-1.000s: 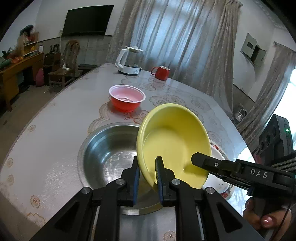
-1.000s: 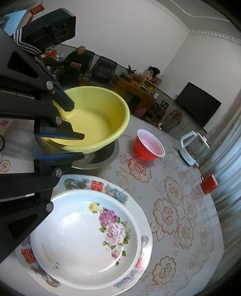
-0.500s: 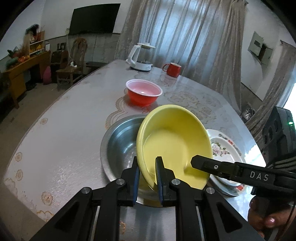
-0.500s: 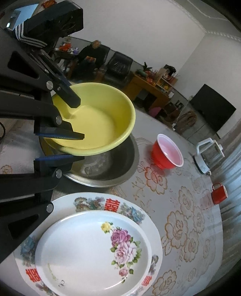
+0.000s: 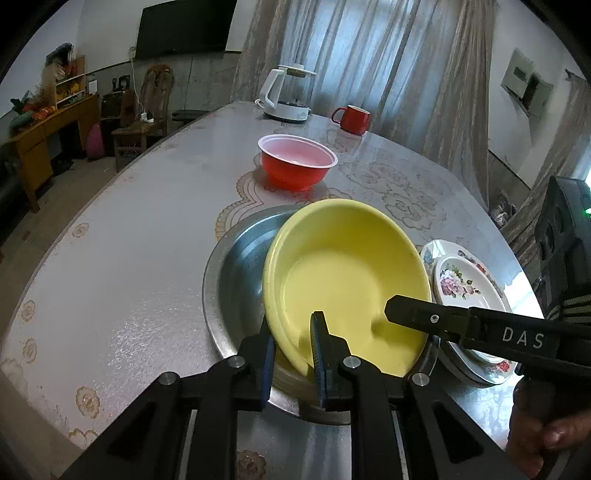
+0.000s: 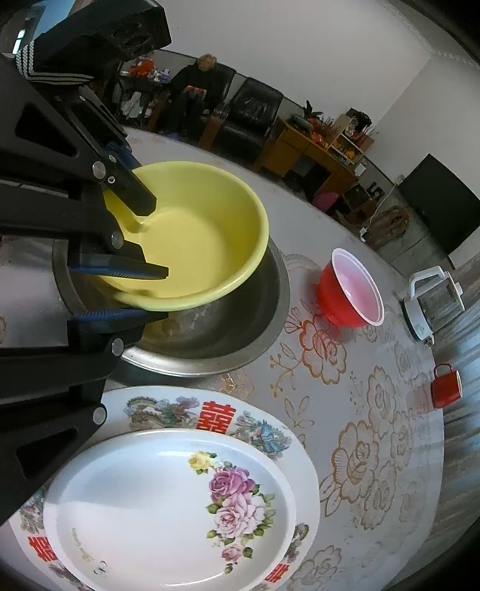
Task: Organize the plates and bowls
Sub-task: 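Lower the yellow bowl into the steel bowl and open both grippers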
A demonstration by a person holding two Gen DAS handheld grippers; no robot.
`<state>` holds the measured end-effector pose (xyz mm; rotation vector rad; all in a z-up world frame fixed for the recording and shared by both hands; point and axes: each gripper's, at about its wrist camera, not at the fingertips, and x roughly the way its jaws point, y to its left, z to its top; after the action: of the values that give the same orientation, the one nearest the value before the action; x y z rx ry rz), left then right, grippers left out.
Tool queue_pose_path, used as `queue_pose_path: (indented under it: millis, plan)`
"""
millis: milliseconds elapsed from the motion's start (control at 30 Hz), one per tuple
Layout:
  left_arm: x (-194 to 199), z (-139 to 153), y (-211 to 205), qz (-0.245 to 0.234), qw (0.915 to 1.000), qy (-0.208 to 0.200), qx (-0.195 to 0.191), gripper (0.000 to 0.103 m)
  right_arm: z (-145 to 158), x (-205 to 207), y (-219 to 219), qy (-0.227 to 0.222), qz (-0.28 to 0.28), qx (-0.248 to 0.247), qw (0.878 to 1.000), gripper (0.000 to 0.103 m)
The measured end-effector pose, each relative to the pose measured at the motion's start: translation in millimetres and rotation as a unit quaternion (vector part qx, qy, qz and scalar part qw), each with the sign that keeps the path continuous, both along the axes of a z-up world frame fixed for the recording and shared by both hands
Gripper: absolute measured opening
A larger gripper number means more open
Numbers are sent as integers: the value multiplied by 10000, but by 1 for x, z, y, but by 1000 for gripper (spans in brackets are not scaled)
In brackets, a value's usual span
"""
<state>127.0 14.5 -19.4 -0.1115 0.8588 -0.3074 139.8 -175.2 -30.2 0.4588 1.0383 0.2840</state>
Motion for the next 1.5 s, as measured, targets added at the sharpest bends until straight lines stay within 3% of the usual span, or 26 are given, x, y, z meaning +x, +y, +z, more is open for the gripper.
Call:
queue_pose_path:
  millis: [500, 600, 667, 767, 1000, 1233, 1500]
  plan:
    - [8, -7, -3, 35, 10000, 76, 8, 25, 6, 7, 11, 58, -30, -423, 9991, 27]
    - [8, -5, -5, 7, 9999, 99, 17, 35, 6, 11, 14, 142, 4, -501, 9986, 31]
    - [7, -2, -8, -18, 10000, 50, 24, 49, 7, 13, 19, 170, 32, -650, 9977, 34]
    - [5, 3, -7, 29, 10000, -30, 35, 61, 6, 14, 20, 187, -13, -680, 9975, 34]
    - [1, 7, 0, 74, 9999, -136, -20, 62, 12, 11, 12, 81, -158, -550, 9983, 35]
    - [-1, 6, 0, 16, 9999, -166, -24, 53, 14, 7, 5, 50, -255, -477, 9985, 35]
    - [-4, 6, 4, 20, 9997, -163, -188, 53, 13, 5, 5, 25, -243, -403, 9989, 35]
